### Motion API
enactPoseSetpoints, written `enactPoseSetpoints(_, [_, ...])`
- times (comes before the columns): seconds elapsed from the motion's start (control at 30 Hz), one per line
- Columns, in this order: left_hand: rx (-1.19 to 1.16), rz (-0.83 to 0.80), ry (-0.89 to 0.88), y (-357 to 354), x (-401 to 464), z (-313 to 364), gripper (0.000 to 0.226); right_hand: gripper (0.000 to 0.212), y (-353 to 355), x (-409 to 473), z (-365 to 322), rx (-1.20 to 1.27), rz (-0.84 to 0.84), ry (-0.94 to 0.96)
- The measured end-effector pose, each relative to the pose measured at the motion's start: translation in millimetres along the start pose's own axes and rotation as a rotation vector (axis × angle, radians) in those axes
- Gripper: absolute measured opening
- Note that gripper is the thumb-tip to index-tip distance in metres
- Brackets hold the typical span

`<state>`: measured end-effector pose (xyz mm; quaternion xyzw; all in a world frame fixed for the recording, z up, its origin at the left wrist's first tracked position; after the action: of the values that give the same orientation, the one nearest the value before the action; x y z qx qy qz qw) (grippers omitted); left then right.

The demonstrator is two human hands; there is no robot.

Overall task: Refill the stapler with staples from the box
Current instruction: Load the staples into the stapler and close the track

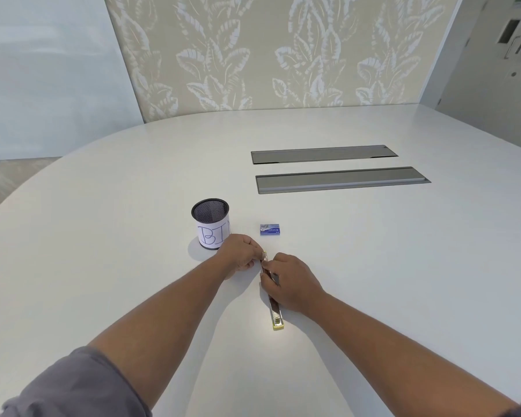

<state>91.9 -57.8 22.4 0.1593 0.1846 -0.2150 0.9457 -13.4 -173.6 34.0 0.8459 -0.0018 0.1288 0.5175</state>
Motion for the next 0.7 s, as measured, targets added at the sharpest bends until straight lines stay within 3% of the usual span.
enactPoseSetpoints(0.43, [-0.031, -0.027, -0.023, 3, 2, -5, 0.006, 0.012, -12, 4, 11, 0.082, -0.009, -0.099])
enactPoseSetpoints(0.6, [-0.029, -0.058, -0.053, 5, -1, -5, 0.007, 0.036, -14, 4, 20, 0.210, 0.002, -0.179])
enactPoseSetpoints(0.7, [0.002, -0.078, -0.083, 5, -4, -5, 0.021, 0.041, -15, 3, 23, 0.256, 0.003, -0.198])
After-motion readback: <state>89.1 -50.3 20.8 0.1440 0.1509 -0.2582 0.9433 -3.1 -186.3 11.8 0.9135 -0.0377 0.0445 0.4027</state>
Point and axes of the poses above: each hand's wrist, its own x-axis towards the middle knuckle, its own y-axis out of the back of the hand, z = x × y, the point moved 5 cm from there along x, towards the middle knuckle, and after that the axes turned 5 degrees about -z, right-handed, at the moved point
